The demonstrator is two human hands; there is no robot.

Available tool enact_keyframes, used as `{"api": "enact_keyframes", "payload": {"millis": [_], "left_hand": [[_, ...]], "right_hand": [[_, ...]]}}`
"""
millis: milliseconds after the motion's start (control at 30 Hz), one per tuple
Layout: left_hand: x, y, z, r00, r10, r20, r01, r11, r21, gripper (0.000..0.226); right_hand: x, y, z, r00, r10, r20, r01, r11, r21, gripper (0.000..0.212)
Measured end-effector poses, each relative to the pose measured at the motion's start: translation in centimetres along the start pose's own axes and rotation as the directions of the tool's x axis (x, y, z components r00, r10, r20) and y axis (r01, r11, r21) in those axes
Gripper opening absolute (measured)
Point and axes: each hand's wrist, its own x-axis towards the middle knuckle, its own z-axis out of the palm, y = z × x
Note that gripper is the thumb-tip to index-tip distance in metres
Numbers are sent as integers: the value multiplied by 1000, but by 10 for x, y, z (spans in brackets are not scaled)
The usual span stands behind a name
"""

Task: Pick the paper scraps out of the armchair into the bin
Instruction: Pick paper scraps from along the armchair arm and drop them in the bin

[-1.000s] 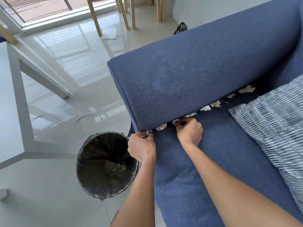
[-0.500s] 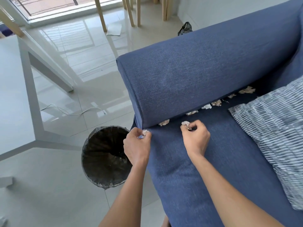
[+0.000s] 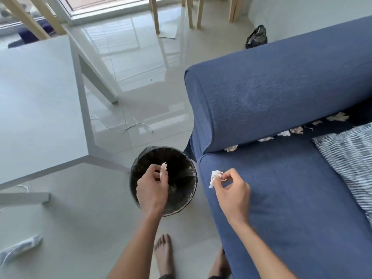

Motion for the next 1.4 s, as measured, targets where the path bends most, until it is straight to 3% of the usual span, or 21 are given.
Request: {"api": "enact_keyframes", "payload": {"millis": [200, 333, 667, 833, 967, 1400], "left_hand": [[16, -49, -23, 996, -82, 38, 80, 996, 50, 17], [19, -65, -26, 992, -104, 69, 101, 994, 42, 17], [45, -75, -19, 985, -19, 170, 5, 997, 79, 15], [52, -95, -17, 934, -166, 317, 183, 983, -25, 30], [56, -110, -22, 881, -206, 427, 260, 963, -73, 35], [73, -112, -45, 904, -175, 389, 187, 982, 6, 36]], "right_hand": [[-22, -12, 43, 980, -18, 198, 40, 993, -109, 21], [-31, -19, 62, 967, -3, 255, 42, 988, -150, 24], [-38, -25, 86, 968, 112, 223, -61, 973, -222, 24], [-29, -28, 94, 961, 167, 220, -116, 967, -226, 22], [-23, -29, 99, 955, 200, 221, -143, 958, -250, 22], [-20, -40, 123, 919, 296, 261, -246, 947, -207, 14]]}}
